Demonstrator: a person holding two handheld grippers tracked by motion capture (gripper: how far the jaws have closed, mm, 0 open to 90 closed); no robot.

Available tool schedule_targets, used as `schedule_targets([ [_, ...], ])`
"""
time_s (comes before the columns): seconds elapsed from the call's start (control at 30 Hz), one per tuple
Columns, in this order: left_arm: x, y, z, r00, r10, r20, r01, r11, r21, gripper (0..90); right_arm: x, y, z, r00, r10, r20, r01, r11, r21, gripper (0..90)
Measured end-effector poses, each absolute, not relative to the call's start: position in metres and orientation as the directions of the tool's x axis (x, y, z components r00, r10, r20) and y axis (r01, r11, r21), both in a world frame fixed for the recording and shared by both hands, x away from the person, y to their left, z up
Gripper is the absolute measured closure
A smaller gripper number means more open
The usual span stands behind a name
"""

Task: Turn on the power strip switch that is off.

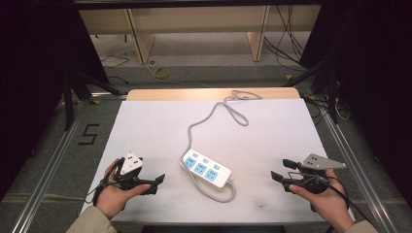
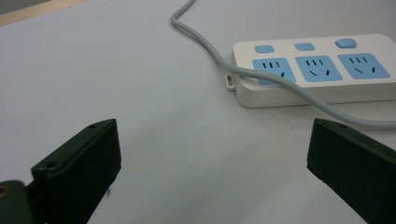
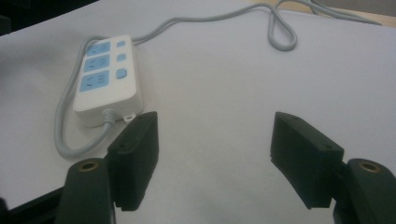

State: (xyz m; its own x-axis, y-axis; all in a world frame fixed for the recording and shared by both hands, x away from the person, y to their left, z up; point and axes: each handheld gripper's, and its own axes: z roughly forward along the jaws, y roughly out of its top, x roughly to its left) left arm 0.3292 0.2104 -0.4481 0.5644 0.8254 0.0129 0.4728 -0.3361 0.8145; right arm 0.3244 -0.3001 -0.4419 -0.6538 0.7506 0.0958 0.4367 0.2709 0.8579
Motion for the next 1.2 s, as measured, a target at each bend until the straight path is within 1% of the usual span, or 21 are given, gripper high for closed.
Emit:
schedule_targets([
  [0.13,0.328,0.209,-0.448,0.565,0.825,0.012,0.471,-0.334,0.816,4.0,0.324,-0.298,-0.439,-0.651,0.754,0.092,0.438,0.274,0.856,43.8],
  [0.2,0.328,0.209,-0.448,0.562,0.827,0.011,0.471,-0.331,0.818,4.6,0.323,-0.296,-0.437,-0.649,0.756,0.085,0.440,0.282,0.852,52.6],
  [0.27,0.327,0.210,-0.447,0.559,0.829,0.022,0.467,-0.337,0.817,5.1,0.322,-0.294,-0.435,-0.650,0.756,0.074,0.437,0.293,0.850,64.2],
  [0.33,0.328,0.210,-0.447,0.557,0.830,0.021,0.472,-0.337,0.815,5.6,0.323,-0.291,-0.433,-0.654,0.754,0.064,0.432,0.302,0.850,73.8],
  [0.47,0.328,0.210,-0.447,0.545,0.838,0.023,0.473,-0.330,0.817,6.1,0.327,-0.286,-0.432,-0.657,0.752,0.052,0.430,0.317,0.845,86.8],
  [0.5,0.328,0.210,-0.447,0.545,0.838,0.023,0.473,-0.330,0.817,6.1,0.327,-0.286,-0.432,-0.657,0.752,0.052,0.430,0.317,0.845,86.8],
  [0.53,0.328,0.211,-0.447,0.543,0.839,0.025,0.474,-0.331,0.816,6.1,0.329,-0.283,-0.431,-0.661,0.749,0.045,0.426,0.325,0.844,90.0],
  [1.2,0.328,0.209,-0.447,0.547,0.837,0.023,0.472,-0.331,0.817,6.6,0.347,-0.248,-0.420,-0.704,0.708,0.053,0.436,0.372,0.819,90.0],
])
